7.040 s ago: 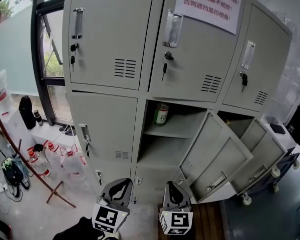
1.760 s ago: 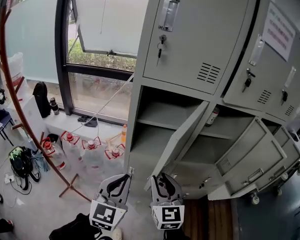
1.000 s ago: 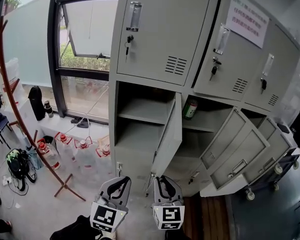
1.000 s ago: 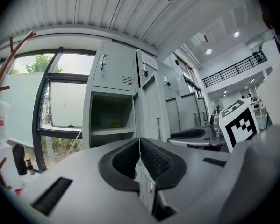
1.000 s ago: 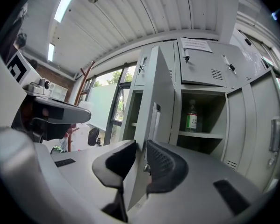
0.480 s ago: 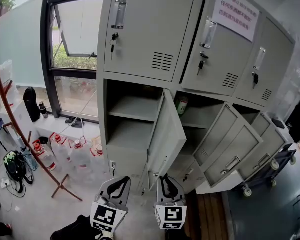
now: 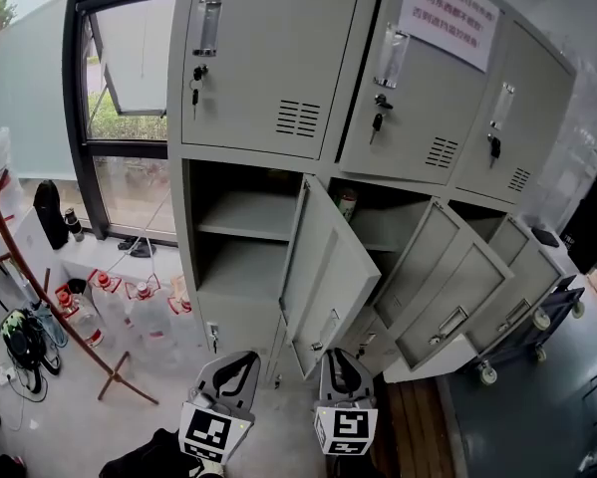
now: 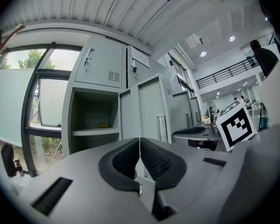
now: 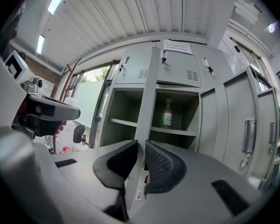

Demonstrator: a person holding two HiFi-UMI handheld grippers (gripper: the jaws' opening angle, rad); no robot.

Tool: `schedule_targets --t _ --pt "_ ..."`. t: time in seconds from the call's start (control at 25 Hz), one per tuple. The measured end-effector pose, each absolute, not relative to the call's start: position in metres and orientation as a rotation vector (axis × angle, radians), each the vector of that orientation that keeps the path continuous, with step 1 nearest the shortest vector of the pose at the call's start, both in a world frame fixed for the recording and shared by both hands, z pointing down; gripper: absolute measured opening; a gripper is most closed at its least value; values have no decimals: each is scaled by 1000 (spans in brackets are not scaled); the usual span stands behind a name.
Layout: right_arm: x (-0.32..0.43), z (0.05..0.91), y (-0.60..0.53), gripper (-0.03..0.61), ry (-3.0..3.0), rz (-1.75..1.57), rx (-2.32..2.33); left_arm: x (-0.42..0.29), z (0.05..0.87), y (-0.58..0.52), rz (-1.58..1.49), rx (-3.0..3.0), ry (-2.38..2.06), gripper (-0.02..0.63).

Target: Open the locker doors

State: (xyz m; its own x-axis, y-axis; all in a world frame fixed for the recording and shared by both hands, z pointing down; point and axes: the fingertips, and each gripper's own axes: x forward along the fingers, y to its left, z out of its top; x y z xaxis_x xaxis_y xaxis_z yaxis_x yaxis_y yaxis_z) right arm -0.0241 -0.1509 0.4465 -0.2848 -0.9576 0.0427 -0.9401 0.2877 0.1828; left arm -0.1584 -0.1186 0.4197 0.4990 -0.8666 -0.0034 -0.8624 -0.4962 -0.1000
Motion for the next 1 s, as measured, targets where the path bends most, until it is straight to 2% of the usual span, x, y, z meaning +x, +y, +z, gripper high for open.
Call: schedule_targets --t 0.12,1.0 --pt "-11 447 -157 15 -2351 -189 1841 -154 420 -121 -88 -2651 1520 26" --pt "2 437 -156 15 -2369 -193 1870 -152 417 -119 -132 -2642 1521 26"
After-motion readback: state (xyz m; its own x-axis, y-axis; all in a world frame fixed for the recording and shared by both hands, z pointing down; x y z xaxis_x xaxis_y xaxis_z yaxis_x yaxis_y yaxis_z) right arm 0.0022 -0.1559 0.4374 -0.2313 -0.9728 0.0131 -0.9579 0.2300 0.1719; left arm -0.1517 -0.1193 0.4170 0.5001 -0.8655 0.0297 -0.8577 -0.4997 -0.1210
